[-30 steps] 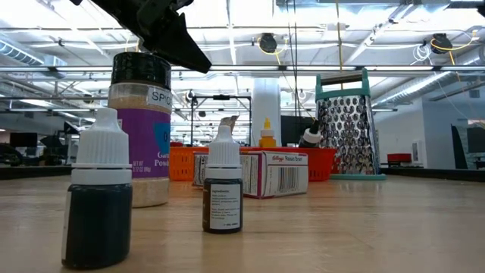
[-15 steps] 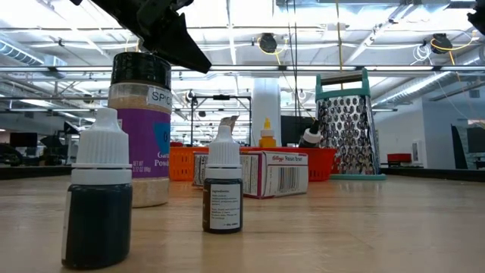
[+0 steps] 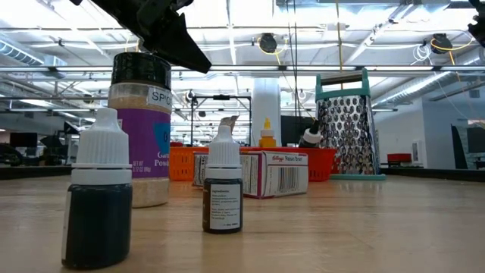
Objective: Pick & Place Kitchen Items
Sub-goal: Put the red cereal box into the pink bin
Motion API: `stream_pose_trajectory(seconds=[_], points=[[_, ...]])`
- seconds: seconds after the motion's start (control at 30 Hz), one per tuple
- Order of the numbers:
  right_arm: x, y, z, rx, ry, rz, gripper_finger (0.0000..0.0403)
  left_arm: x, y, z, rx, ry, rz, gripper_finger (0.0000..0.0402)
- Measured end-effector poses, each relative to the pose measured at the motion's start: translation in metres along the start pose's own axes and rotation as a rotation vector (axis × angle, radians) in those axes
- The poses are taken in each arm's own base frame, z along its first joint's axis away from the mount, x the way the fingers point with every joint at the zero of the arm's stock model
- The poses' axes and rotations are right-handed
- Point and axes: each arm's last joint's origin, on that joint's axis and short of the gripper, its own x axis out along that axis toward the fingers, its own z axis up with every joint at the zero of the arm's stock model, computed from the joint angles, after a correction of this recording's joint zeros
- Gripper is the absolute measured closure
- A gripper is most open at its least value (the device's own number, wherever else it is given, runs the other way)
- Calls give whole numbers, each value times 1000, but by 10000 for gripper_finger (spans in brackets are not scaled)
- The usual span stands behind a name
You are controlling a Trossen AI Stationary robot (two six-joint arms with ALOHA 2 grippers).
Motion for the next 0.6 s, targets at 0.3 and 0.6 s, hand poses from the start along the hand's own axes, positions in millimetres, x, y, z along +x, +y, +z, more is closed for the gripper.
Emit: stream_pose_trajectory(seconds=[0.3,0.6], points=[[-21,12,3,-54,-62,71,400,0,0,0,-2,-3,0,252],[-56,43,22,-195,-200,213,402,0,0,1,-7,-13,0,252]])
